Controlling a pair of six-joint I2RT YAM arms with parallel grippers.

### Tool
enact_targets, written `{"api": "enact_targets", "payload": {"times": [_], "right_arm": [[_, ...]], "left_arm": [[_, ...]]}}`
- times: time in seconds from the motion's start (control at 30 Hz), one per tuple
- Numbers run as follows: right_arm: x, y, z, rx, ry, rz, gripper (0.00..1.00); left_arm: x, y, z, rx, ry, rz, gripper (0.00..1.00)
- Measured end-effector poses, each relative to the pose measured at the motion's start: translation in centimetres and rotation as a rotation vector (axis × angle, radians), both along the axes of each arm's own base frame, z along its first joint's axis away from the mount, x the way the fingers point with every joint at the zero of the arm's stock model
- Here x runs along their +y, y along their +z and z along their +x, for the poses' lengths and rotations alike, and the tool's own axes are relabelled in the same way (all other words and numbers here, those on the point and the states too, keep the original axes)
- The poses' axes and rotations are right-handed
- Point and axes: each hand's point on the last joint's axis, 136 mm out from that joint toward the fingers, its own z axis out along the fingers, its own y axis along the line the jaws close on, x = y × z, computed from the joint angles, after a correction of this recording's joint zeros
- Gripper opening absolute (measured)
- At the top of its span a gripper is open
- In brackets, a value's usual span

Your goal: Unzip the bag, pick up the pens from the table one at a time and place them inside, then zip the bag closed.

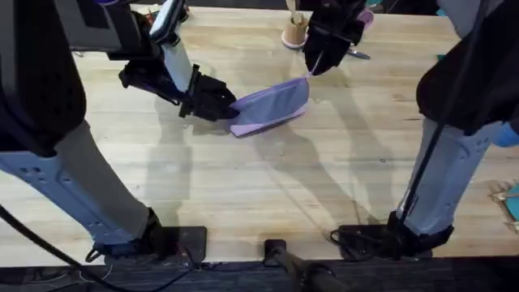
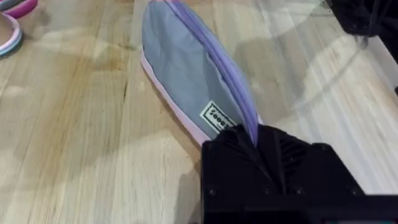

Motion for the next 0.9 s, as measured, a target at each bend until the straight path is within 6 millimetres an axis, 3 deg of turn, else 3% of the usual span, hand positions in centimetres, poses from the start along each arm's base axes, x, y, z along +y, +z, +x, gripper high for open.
{"api": "enact_targets", "payload": {"times": [0.2,0.43,0.57,0.77,0.9], "right_arm": [[0.0,-0.7,0.6,-0.017,-0.001,0.001,0.030],[-1.9,-6.0,-1.8,0.100,-0.013,-0.077,0.030],[-2.0,-7.7,-3.3,0.159,-0.012,-0.078,0.030],[-2.4,-7.6,-3.1,0.144,0.032,-0.091,0.032],[-3.1,-5.7,-2.1,0.090,0.123,-0.110,0.266]], "left_arm": [[-0.1,0.0,0.0,-0.003,-0.005,0.000,0.042],[-0.1,0.0,-0.1,0.001,-0.007,0.003,0.042],[-0.3,0.0,-0.2,0.003,-0.011,0.003,0.042],[-0.3,-0.1,-0.2,0.004,-0.012,0.005,0.042],[0.0,-0.1,-0.2,0.004,-0.007,0.009,0.042]]}}
